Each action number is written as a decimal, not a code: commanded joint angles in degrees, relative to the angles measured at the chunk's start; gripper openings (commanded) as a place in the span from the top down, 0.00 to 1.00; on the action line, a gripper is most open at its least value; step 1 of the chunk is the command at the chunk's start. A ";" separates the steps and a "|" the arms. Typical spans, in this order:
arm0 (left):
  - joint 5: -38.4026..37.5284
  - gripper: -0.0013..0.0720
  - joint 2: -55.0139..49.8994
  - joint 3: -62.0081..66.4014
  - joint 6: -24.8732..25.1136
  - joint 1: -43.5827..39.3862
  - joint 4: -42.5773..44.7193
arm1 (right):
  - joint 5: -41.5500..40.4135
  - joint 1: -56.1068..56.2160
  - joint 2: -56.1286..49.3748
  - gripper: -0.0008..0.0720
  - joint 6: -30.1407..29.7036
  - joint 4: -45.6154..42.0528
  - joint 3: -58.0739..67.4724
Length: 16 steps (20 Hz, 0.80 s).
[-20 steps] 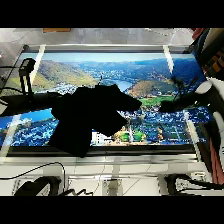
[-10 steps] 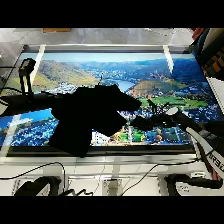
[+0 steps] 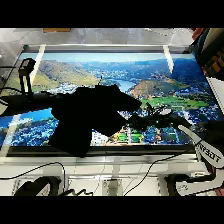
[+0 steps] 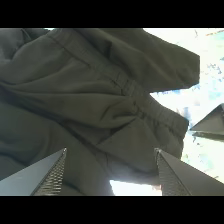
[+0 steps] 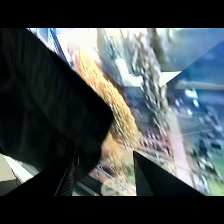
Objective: Fold the clothes and pants, and hang the long-sleeved shirts on hangers.
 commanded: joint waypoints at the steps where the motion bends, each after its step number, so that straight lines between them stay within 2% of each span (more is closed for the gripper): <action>1: 0.96 0.14 -0.02 -0.02 0.00 0.02 -0.02 | 0.07 1.27 -3.02 0.47 0.72 0.42 3.54; 4: 0.96 0.14 0.00 -0.02 0.02 0.02 0.00 | 2.01 4.13 -5.86 0.47 0.74 0.42 7.41; 6: 0.98 0.14 0.00 -0.02 0.02 0.02 0.00 | -0.42 5.84 -6.34 0.47 0.48 0.39 9.92; 7: 0.98 0.14 0.00 -0.02 0.02 0.02 0.00 | -1.51 6.16 -6.34 0.55 -0.09 0.26 11.21; 9: 0.98 0.14 -0.02 -0.02 0.00 0.02 -0.02 | -2.27 6.03 -6.34 0.87 -2.29 -0.44 14.25; 10: 0.96 0.14 -0.02 -0.02 -0.02 0.02 -0.04 | -2.23 5.88 -6.32 0.96 -3.19 -1.46 15.85; 11: 0.96 0.14 0.00 -0.02 -0.46 0.00 -0.04 | -2.19 5.81 -6.27 0.96 -4.02 -2.89 17.62; 12: 0.94 0.26 -0.02 -0.02 -2.34 0.02 0.00 | -2.01 5.81 -6.08 0.96 -4.31 -4.39 19.28; 14: 0.90 0.93 0.02 -0.02 -4.42 0.04 2.03 | -1.75 5.81 -5.64 0.96 -4.31 -6.10 21.88; 16: -1.22 0.97 0.02 -0.02 -6.93 0.24 4.98 | -1.70 5.81 -5.42 0.96 -4.26 -6.86 23.71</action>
